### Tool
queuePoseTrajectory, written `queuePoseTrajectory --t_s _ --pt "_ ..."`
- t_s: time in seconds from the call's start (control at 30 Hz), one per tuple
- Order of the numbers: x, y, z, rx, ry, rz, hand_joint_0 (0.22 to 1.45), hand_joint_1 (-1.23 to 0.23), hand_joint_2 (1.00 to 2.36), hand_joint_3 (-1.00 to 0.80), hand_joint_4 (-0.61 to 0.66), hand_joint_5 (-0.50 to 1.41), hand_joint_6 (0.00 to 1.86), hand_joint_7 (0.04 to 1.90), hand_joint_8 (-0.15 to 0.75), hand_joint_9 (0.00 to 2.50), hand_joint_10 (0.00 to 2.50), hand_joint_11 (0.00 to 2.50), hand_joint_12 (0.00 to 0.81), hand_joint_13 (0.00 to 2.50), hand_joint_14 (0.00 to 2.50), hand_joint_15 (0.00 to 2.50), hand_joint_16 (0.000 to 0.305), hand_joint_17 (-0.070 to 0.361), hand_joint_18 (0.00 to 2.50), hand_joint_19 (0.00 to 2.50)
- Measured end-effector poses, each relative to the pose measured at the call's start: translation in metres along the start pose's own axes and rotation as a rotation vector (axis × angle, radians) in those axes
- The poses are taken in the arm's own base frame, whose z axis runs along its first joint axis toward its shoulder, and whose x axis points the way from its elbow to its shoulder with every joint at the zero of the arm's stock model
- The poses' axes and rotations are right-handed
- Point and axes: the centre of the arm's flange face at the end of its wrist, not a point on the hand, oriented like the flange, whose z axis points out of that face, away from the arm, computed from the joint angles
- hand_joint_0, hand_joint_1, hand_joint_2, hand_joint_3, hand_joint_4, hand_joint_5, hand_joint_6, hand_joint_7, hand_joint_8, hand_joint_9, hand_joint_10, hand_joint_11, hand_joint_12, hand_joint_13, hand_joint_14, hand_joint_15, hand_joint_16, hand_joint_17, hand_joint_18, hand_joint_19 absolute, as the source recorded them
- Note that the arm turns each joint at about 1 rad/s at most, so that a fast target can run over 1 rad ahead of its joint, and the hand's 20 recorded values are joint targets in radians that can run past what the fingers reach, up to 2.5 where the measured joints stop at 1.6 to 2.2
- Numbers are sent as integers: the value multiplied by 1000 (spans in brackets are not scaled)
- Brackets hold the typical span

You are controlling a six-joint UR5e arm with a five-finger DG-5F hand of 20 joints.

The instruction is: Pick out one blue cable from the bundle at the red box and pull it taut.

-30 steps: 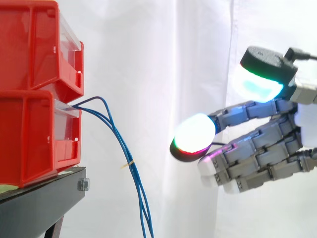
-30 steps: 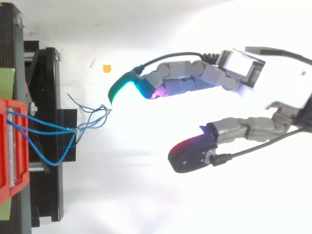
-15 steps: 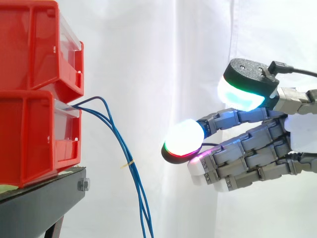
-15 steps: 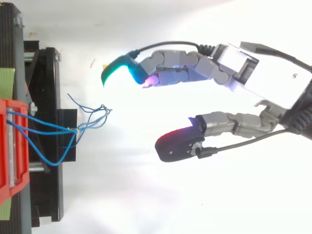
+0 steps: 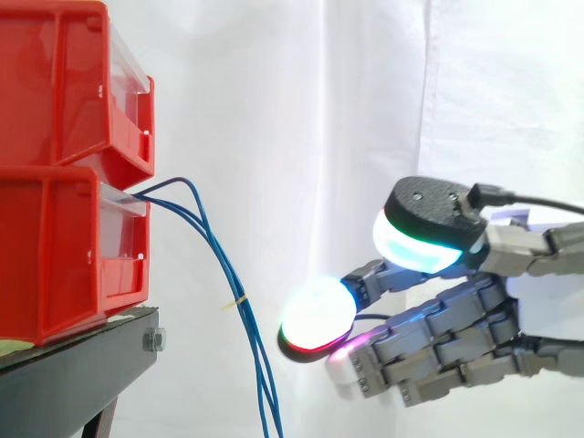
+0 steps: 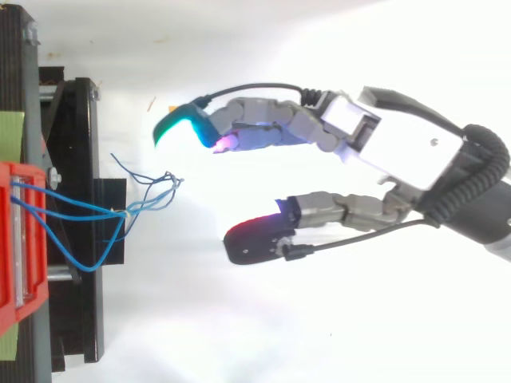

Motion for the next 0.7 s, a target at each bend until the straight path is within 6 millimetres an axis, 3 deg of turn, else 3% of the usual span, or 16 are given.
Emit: queuePoseTrajectory --t_s 0.17,0.57,0.7 --pt "10 -5 14 -9 0 27 559 -573 1002 -464 208 -183 502 735 268 623 0 65 303 514 3 106 40 89 324 278" --pt "7 -10 20 -13 3 23 561 -575 1002 -463 211 -180 502 739 268 638 2 75 301 524 4 115 39 88 333 285" --pt "11 -25 23 -1 9 13 561 -575 1002 -463 211 -179 502 739 269 639 3 83 302 527 4 119 40 89 339 292"
